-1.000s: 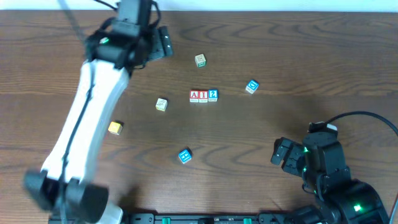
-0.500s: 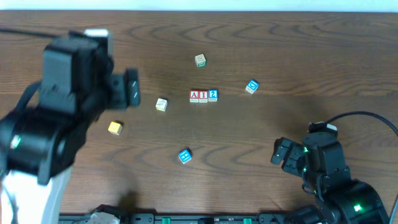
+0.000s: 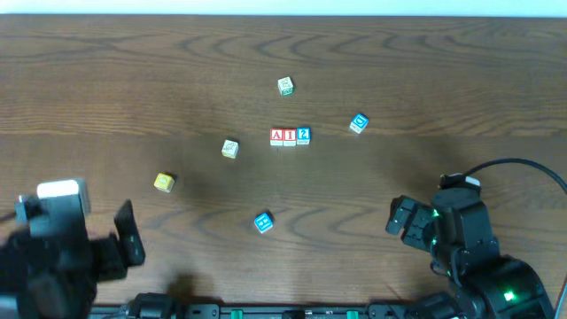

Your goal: Spell out Ai2

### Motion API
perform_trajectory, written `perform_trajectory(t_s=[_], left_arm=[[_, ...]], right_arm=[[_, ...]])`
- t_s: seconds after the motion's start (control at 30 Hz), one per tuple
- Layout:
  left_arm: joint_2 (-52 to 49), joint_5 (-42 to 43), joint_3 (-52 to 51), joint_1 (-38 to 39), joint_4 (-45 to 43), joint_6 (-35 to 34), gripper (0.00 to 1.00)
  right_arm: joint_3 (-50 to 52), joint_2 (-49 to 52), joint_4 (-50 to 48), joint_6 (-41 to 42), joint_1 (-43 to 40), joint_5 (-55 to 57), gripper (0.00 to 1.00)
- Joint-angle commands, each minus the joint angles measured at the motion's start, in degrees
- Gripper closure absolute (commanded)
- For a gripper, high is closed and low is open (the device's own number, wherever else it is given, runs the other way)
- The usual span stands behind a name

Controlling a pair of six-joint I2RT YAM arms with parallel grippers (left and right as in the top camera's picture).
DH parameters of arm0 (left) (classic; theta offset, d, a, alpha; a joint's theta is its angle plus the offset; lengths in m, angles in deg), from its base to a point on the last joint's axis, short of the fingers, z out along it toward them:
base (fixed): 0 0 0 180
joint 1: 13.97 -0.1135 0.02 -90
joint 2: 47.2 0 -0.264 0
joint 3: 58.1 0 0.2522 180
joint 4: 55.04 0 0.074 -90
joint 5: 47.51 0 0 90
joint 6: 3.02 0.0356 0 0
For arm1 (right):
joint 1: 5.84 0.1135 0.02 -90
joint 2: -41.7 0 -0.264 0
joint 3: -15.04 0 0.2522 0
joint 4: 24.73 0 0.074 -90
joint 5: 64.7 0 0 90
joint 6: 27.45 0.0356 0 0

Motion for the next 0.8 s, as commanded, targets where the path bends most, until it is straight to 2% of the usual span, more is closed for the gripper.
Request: perform_trajectory(t_s=[0.0, 0.17, 0.4, 0.77], left_arm=[[7.58, 2.14, -10.45, -1.77, -3.78, 1.22, 0.05], [19.43, 3.87, -29.20, -5.55, -15.10, 1.18, 0.05], [29.40, 6.97, -47.28, -8.79, -27.19, 0.24, 0.05], [35.41, 7.06, -64.96, -10.36, -41.55, -0.33, 0.05]], right_arm=[[-0.04, -0.15, -0.07, 1.01, 0.37, 0.22, 0.01], [-0.04, -0.15, -0.04, 1.01, 0.35, 0.22, 0.01], [-0.04, -0.15, -0.04, 1.01, 0.37, 0.22, 0.01], [-0.04, -0.15, -0.07, 1.01, 0.37, 0.22, 0.01]])
